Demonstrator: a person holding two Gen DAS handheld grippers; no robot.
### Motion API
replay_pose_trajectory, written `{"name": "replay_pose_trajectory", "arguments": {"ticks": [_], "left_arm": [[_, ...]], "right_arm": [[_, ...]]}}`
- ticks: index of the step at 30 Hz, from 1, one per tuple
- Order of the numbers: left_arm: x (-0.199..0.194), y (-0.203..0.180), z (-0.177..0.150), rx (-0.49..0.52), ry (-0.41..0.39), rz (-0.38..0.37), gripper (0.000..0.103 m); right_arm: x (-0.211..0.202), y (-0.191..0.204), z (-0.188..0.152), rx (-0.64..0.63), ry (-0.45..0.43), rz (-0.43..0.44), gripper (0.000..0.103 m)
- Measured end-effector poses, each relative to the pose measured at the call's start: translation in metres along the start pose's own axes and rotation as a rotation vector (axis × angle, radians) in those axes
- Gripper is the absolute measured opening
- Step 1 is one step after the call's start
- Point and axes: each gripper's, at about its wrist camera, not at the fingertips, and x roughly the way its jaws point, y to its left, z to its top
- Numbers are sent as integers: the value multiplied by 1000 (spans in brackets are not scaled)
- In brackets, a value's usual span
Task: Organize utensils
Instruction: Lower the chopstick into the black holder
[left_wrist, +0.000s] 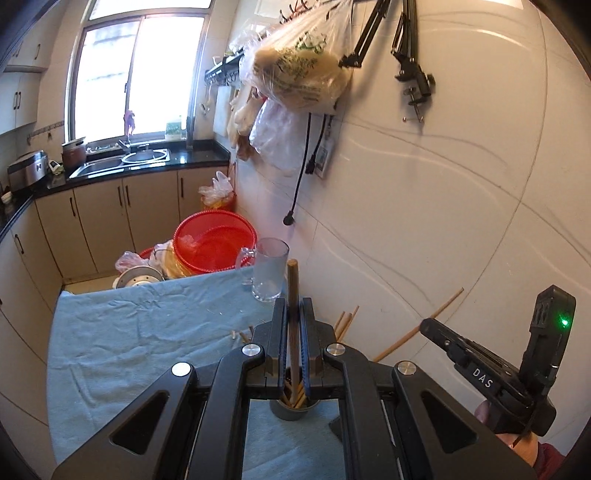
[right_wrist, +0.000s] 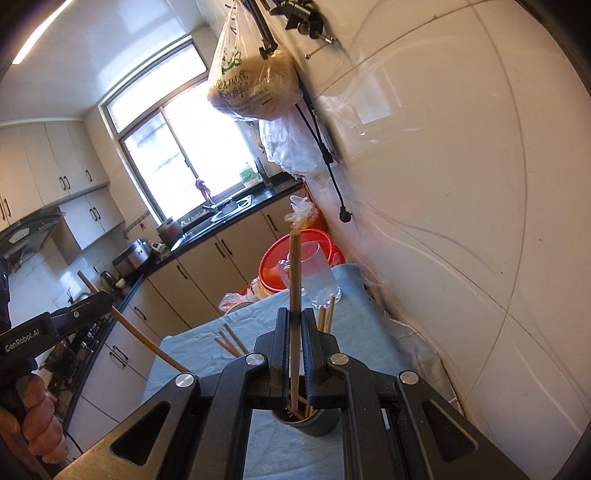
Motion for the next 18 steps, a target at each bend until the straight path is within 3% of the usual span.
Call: {"name": "replay_pose_trajectory", "arguments": {"ticks": [18], "left_arm": [[69, 1, -26, -13, 131, 54, 6]], "right_arm": [[66, -19, -20, -30, 150, -30, 6]]}}
